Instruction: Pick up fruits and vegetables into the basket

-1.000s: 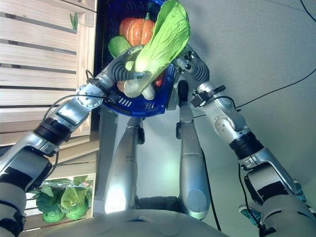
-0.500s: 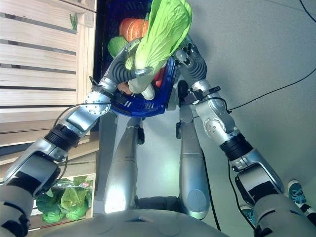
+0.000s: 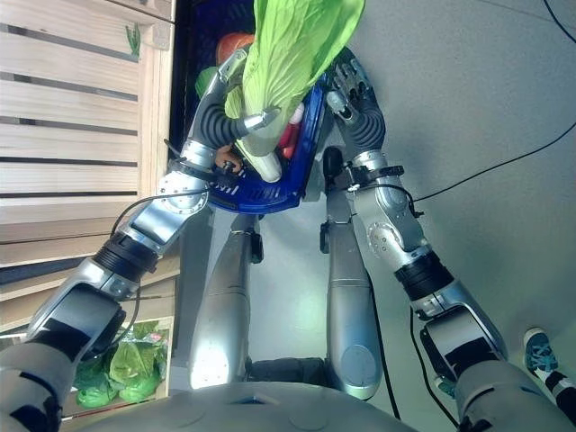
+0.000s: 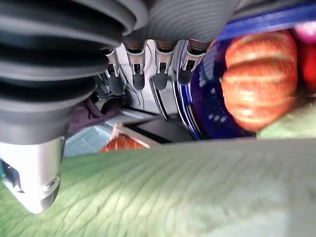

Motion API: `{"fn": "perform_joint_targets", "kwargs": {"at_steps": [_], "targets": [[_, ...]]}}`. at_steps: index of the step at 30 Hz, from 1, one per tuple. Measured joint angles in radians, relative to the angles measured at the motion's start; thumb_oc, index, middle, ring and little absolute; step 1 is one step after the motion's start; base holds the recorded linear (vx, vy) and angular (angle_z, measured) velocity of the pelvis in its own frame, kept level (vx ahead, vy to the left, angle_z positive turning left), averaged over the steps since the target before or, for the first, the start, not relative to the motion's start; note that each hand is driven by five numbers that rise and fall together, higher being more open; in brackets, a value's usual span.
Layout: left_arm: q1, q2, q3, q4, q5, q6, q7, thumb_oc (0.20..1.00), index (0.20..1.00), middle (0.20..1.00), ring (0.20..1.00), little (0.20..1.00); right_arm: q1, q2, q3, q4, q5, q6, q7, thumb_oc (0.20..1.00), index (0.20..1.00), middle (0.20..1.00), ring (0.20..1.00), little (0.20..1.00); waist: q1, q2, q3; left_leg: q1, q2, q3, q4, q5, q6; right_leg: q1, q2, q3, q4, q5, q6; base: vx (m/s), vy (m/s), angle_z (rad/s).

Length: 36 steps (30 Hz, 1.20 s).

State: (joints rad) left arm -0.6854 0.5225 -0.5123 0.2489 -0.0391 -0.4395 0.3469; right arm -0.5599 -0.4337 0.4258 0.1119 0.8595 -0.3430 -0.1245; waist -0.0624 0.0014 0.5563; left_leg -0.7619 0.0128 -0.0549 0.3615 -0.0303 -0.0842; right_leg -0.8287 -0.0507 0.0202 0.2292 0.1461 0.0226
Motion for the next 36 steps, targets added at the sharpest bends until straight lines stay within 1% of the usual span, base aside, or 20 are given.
{"fn": "perform_joint_targets", "kwargs": {"at_steps": [3,6,13,14,17,19,23,25,30,31,32,33,36], "targets": [[0.000,-0.001,0.000,0.000,0.000,0.000,-0.009,0.200,0.200,0.200,0.200,0.200,0.003,0.013,-0.007,0.000,-0.019,0.000,0.000,1.000,1.000,1.000,1.000,1.000,-0.002,0.000,0.000,0.000,0.000,0.000,0.000,0.000,0.000,0.000,0.000,0.000,0.000,0.000,0.000,0.00,0.000,0.00],[-0.001,-0.001,-0.001,0.000,-0.001,0.000,-0.055,0.200,0.200,0.200,0.200,0.200,0.001,0.023,-0.016,0.000,-0.019,0.007,0.009,1.000,1.000,1.000,1.000,1.000,-0.002,0.000,0.000,0.000,0.000,0.000,0.000,0.000,0.000,0.000,0.000,0.000,0.000,0.000,0.000,0.00,0.000,0.00],[-0.002,0.000,-0.003,0.000,-0.005,0.008,-0.150,0.200,0.200,0.200,0.200,0.200,-0.001,0.020,-0.018,-0.020,-0.016,0.045,0.085,1.000,1.000,1.000,1.000,1.000,-0.001,0.000,0.000,0.000,0.000,0.000,0.000,0.000,0.000,0.000,0.000,0.000,0.000,0.000,0.000,0.00,0.000,0.00],[-0.003,0.001,-0.003,0.000,-0.008,0.014,-0.169,0.200,0.200,0.200,0.200,0.200,-0.006,0.020,-0.018,-0.028,-0.016,0.050,0.094,1.000,1.000,1.000,1.000,1.000,-0.001,0.000,0.000,0.000,0.000,0.000,0.000,0.000,0.000,0.000,0.000,0.000,0.000,0.000,0.000,0.00,0.000,0.00],[-0.013,0.010,-0.025,0.001,-0.011,0.060,-0.237,0.200,0.200,0.200,0.200,0.200,-0.013,0.015,-0.016,-0.042,-0.015,0.066,0.142,1.000,1.000,1.000,1.000,1.000,-0.002,0.000,0.000,0.000,0.000,0.000,0.000,0.000,0.000,0.000,0.000,0.000,0.000,0.000,0.000,0.00,0.000,0.00],[-0.022,0.012,-0.039,0.001,-0.022,0.076,-0.265,0.200,0.200,0.200,0.200,0.200,-0.017,0.010,-0.017,-0.042,-0.013,0.082,0.150,1.000,1.000,1.000,1.000,1.000,-0.001,0.000,0.000,0.000,0.000,0.000,0.000,0.000,0.000,0.000,0.000,0.000,0.000,0.000,0.000,0.00,0.000,0.00],[-0.051,0.036,-0.048,0.000,-0.024,0.108,-0.304,0.200,0.200,0.200,0.200,0.200,-0.021,-0.025,-0.015,-0.042,0.004,0.097,0.161,1.000,1.000,1.000,1.000,1.000,-0.001,0.000,0.000,0.000,0.000,0.001,0.000,0.000,0.000,0.000,0.000,-0.001,0.000,0.000,0.000,0.00,0.000,0.00],[-0.071,0.048,-0.062,0.000,-0.024,0.132,-0.318,0.200,0.200,0.200,0.200,0.200,-0.021,-0.029,-0.016,-0.042,0.009,0.098,0.162,1.000,1.000,1.000,1.000,1.000,-0.001,0.000,0.000,0.000,0.000,0.001,0.000,0.000,0.000,0.000,0.000,-0.001,0.000,0.000,0.000,0.00,0.000,0.00],[-0.104,0.062,-0.082,0.000,-0.024,0.170,-0.341,0.200,0.200,0.200,0.200,0.200,-0.021,-0.050,-0.016,-0.042,0.026,0.098,0.162,1.000,1.000,1.000,1.000,1.000,-0.001,0.000,0.000,0.000,0.000,0.001,0.000,0.000,0.000,0.000,0.000,-0.001,0.000,0.000,0.000,0.00,0.000,0.00],[-0.114,0.067,-0.084,0.000,-0.024,0.183,-0.353,0.200,0.200,0.200,0.200,0.200,-0.021,-0.058,-0.016,-0.041,0.026,0.098,0.162,0.912,0.912,0.912,0.912,0.912,-0.001,0.000,0.000,0.000,0.000,0.001,0.000,0.000,0.000,0.000,0.000,-0.001,-0.001,0.000,0.001,0.00,0.000,0.00],[-0.119,0.072,-0.087,-0.001,-0.024,0.197,-0.359,0.200,0.200,0.200,0.200,0.200,-0.021,-0.060,-0.016,-0.041,0.027,0.098,0.162,0.360,0.360,0.360,0.360,0.360,-0.001,0.000,0.000,0.000,0.000,0.001,0.000,0.000,0.000,-0.001,0.000,0.000,-0.001,-0.001,0.001,0.00,0.000,0.00],[-0.121,0.076,-0.088,-0.002,-0.024,0.206,-0.370,0.200,0.200,0.200,0.200,0.200,-0.021,-0.060,-0.018,-0.041,0.027,0.098,0.162,0.200,0.200,0.200,0.200,0.200,-0.001,0.000,0.000,0.000,0.000,0.002,0.000,0.000,0.000,-0.001,0.000,0.000,-0.001,-0.001,0.001,0.00,0.000,0.00],[-0.125,0.082,-0.090,-0.008,-0.024,0.220,-0.386,0.200,0.200,0.200,0.200,0.200,-0.021,-0.061,-0.021,-0.038,0.050,0.097,0.157,0.200,0.200,0.200,0.200,0.200,-0.001,0.000,0.000,-0.001,0.000,0.003,-0.001,0.000,0.000,-0.001,-0.001,0.000,-0.002,-0.001,0.001,0.00,0.000,0.00]]}}
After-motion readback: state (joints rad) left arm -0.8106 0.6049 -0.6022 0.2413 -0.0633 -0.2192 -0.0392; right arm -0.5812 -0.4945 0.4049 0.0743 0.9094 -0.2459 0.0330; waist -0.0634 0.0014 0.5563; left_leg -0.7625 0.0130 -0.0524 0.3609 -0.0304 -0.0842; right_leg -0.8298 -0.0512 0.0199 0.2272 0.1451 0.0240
